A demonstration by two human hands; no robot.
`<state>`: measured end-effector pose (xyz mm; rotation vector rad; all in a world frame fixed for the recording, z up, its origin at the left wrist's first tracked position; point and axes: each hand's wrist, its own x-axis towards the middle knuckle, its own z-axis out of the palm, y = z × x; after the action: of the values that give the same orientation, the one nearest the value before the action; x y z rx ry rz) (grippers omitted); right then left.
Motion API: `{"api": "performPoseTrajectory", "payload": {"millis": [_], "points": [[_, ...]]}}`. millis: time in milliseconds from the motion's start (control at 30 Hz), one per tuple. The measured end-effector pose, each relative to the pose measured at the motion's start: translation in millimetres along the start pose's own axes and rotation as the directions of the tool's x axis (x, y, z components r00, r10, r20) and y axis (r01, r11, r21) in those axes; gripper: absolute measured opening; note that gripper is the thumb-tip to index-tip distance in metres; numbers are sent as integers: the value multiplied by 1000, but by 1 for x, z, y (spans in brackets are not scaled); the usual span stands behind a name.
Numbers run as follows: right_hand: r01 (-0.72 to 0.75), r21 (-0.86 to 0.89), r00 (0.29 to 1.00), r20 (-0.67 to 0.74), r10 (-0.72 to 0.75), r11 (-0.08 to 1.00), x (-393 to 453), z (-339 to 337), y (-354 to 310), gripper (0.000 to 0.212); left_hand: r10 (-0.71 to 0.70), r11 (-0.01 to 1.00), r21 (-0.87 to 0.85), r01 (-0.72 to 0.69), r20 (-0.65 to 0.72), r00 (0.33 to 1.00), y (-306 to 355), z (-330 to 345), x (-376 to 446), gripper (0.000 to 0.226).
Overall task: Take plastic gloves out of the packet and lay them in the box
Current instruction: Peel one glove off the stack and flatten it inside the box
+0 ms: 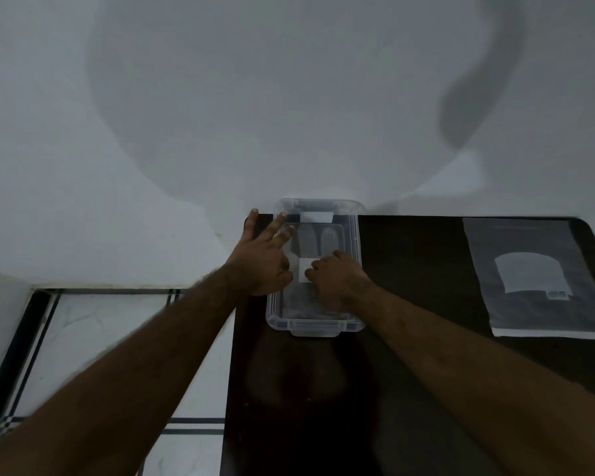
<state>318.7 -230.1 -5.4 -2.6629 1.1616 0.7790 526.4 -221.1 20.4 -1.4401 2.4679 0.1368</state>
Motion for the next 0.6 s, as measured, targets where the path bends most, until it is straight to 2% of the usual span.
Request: {"api": "performPoseTrajectory", "payload": {"millis": [67, 200, 300, 400, 500, 600], "points": [[-32, -33, 999, 42, 34, 999, -2, -2, -2, 44, 13, 998, 56, -14, 9, 1000, 3, 0, 7, 53], [-70, -97, 997, 30, 73, 993, -5, 0, -5, 33, 1, 995, 103, -6, 49, 999, 6, -2, 14, 51], [-105, -108, 993, 41, 110, 989, -4, 0, -7, 29, -24, 997, 68, 24, -2, 1000, 4, -3, 15, 44], [-123, -98, 992, 21, 126, 987, -2, 2, -8, 30, -80, 996, 45, 80, -7, 997, 2, -5, 16, 51], [-123, -86, 992, 9, 125, 989, 0, 5, -7, 30, -97, 991, 95, 90, 73, 993, 4, -7, 24, 53], [-111, -89, 994, 14, 113, 990, 1, 5, -8, 33, -97, 982, 178, 65, 180, 979, 6, -3, 37, 68]]}}
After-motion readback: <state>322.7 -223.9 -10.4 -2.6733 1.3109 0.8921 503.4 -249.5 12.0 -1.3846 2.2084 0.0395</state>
